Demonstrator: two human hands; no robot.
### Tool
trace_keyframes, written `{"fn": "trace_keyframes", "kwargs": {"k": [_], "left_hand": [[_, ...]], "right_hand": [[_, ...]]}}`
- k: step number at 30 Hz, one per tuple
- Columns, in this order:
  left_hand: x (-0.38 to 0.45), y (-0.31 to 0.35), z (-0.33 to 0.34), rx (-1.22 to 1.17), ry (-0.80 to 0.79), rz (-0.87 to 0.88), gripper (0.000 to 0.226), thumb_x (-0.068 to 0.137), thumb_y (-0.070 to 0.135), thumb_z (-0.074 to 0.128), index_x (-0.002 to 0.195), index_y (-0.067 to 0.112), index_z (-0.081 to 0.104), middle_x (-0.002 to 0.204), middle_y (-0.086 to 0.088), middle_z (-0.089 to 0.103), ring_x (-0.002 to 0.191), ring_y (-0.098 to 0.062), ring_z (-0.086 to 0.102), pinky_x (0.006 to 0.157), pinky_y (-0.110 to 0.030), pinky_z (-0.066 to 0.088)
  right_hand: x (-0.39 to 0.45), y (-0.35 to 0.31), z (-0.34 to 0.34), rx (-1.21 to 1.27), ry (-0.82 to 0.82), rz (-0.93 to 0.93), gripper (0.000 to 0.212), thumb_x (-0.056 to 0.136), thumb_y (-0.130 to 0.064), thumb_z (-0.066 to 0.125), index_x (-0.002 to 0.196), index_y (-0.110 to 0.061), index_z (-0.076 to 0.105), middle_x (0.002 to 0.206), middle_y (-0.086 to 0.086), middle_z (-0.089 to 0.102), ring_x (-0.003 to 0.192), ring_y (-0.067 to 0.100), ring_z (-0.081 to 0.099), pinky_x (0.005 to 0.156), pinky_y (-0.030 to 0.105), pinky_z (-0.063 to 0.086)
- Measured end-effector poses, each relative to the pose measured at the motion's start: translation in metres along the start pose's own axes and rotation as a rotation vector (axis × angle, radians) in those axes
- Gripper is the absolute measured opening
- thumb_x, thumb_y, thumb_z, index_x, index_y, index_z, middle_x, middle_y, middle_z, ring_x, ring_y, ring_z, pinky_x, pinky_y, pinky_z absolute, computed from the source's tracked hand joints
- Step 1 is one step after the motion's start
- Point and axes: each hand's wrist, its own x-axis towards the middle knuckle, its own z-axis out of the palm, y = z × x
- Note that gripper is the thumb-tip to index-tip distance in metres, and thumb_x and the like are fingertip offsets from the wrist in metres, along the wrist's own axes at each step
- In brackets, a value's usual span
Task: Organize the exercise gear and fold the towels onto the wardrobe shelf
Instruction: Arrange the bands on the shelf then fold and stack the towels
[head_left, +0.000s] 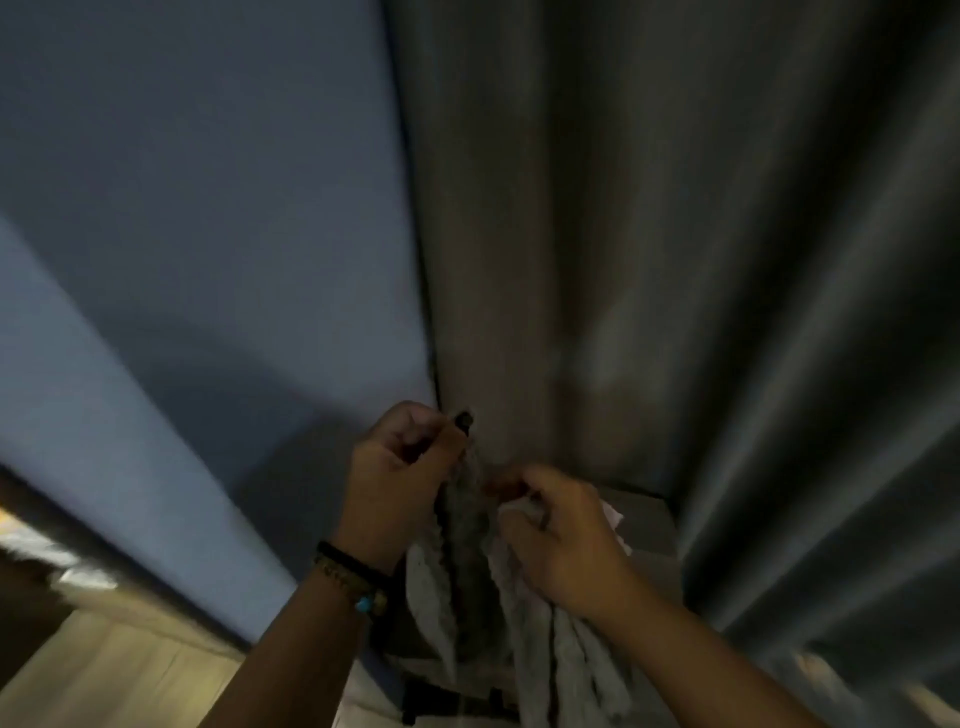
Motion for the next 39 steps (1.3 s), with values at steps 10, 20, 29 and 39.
{"fn": "trace_keyframes", "kwargs": {"k": [10, 20, 29, 39], "left_hand": [[-0.069, -0.003, -0.145, 0.025, 0.247, -0.189, 0.017, 0.087, -0.006, 0.058, 0.074, 0.004, 0.057, 0.057, 0.007, 0.056, 0.054, -0.005, 0.051, 0.049, -0.014, 0.042], [-0.090, -0.026, -0.272, -0.048, 0.588, -0.403, 0.016, 0.091, 0.006, 0.056, 0.089, 0.018, 0.067, 0.086, -0.002, 0.064, 0.084, -0.010, 0.061, 0.070, -0.028, 0.046], [-0.084, -0.025, -0.383, -0.025, 0.606, -0.450, 0.017, 0.092, 0.007, 0.054, 0.092, 0.013, 0.070, 0.097, -0.006, 0.068, 0.104, -0.028, 0.060, 0.093, -0.044, 0.050], [-0.080, -0.044, -0.484, -0.195, 0.634, -0.479, 0.020, 0.096, 0.013, 0.050, 0.101, 0.006, 0.068, 0.099, -0.014, 0.069, 0.096, -0.025, 0.064, 0.086, -0.039, 0.051]], "right_hand": [[0.009, -0.060, 0.123, -0.168, -0.377, -0.222, 0.026, 0.082, -0.017, 0.058, 0.063, -0.016, 0.042, 0.064, -0.005, 0.043, 0.064, 0.011, 0.042, 0.054, 0.013, 0.028], [0.001, -0.097, 0.252, -0.070, -0.492, -0.172, 0.012, 0.086, -0.012, 0.060, 0.088, -0.024, 0.061, 0.087, -0.010, 0.057, 0.078, 0.000, 0.052, 0.070, 0.011, 0.044], [0.031, -0.147, 0.366, -0.117, -0.641, -0.129, 0.020, 0.088, -0.031, 0.061, 0.105, -0.020, 0.062, 0.095, -0.014, 0.042, 0.085, 0.002, 0.043, 0.061, 0.003, 0.031], [0.055, -0.163, 0.477, -0.182, -0.676, -0.027, 0.009, 0.085, -0.021, 0.059, 0.080, -0.021, 0.066, 0.075, -0.014, 0.042, 0.073, 0.002, 0.043, 0.059, 0.004, 0.035]]}}
